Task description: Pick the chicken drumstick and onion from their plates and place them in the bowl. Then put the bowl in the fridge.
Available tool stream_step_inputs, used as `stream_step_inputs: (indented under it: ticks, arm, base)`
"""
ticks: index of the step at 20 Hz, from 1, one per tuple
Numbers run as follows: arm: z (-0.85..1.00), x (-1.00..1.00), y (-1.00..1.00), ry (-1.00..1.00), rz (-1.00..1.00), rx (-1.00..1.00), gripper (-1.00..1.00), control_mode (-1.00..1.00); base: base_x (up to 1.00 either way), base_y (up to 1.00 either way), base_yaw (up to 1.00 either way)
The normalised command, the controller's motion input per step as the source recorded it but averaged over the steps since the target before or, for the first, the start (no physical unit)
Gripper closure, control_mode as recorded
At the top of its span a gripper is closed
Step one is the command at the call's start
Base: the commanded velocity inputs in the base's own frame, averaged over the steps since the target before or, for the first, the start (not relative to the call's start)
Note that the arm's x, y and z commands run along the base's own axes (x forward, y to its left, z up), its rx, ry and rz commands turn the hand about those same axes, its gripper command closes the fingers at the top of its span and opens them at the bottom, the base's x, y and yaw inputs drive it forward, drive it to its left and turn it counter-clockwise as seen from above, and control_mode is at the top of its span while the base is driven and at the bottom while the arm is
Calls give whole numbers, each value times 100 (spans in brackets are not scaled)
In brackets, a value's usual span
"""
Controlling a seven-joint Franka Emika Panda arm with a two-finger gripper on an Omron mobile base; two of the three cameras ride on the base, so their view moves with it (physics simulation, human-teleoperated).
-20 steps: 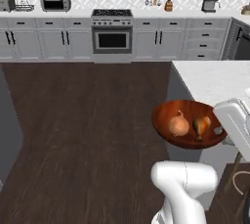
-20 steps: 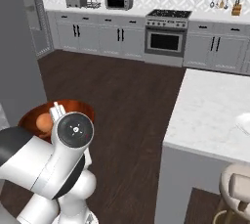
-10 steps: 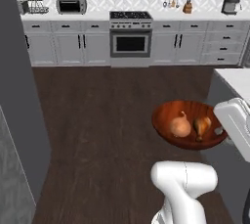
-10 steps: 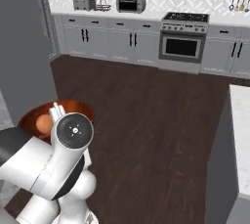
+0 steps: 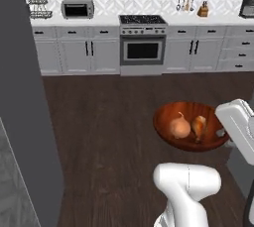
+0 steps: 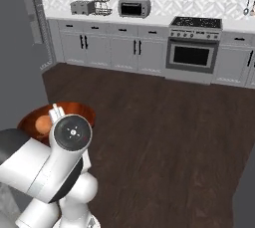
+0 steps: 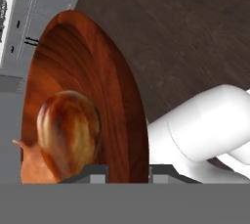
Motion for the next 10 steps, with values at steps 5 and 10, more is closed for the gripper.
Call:
stream_step_inputs:
  ticks: [5, 10]
  arm:
    - [0, 0, 0, 0, 0, 0, 100, 100]
    - [0, 0, 0, 0, 0, 0, 100, 100]
  base:
    - [100, -45, 0]
    - [100, -31, 13]
